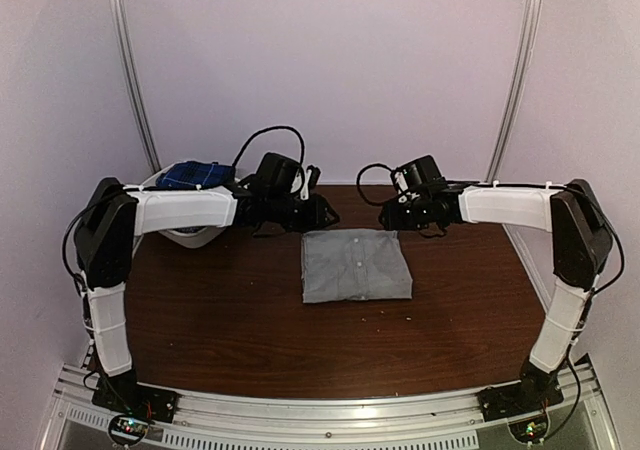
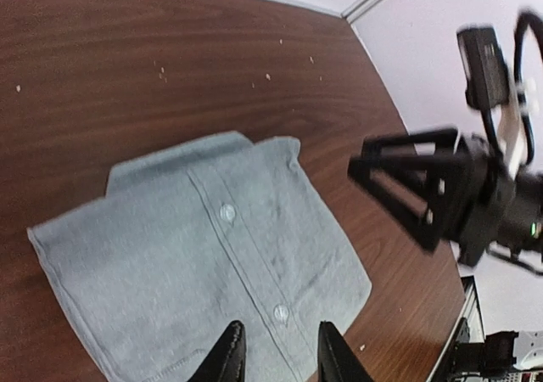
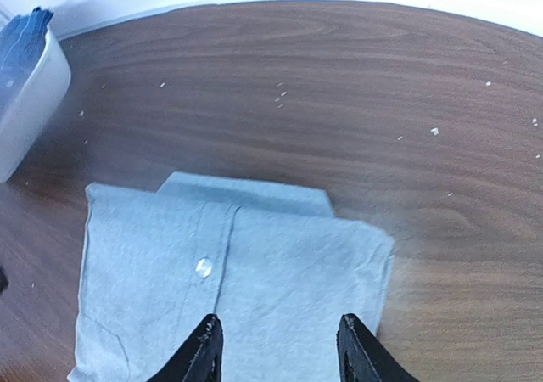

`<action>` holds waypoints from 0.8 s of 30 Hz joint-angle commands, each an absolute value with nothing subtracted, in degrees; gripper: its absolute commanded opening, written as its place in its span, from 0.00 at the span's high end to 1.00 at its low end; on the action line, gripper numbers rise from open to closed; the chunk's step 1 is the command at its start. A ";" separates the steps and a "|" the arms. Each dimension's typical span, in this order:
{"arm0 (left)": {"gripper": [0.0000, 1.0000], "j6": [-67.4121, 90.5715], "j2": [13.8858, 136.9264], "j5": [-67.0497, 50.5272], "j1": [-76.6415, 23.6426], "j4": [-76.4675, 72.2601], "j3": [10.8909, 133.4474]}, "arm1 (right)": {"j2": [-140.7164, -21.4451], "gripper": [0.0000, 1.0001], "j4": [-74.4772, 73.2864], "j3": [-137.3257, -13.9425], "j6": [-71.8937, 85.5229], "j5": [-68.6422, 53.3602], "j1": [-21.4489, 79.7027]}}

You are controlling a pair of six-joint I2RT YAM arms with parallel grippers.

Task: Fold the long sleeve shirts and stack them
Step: Adjust the square-folded shirt at the center of the board, then smooth out the square-folded shirt at the center of the board.

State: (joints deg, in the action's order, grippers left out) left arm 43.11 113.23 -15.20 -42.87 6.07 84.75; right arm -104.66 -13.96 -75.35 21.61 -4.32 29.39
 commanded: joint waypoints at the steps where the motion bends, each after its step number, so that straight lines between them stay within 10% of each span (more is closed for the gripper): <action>1: 0.70 40.52 121.11 -13.96 -39.95 6.25 91.68 | -104.05 0.52 -15.11 -72.64 23.59 -1.29 34.44; 24: 0.71 41.45 134.89 -17.53 -35.24 7.30 99.41 | -105.43 0.42 -14.63 -62.93 28.73 5.67 43.85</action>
State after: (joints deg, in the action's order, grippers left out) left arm 41.67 135.68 -17.37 -35.77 7.46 98.80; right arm -109.06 -11.97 -64.45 27.49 3.88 43.11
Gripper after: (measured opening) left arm 0.285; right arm 0.580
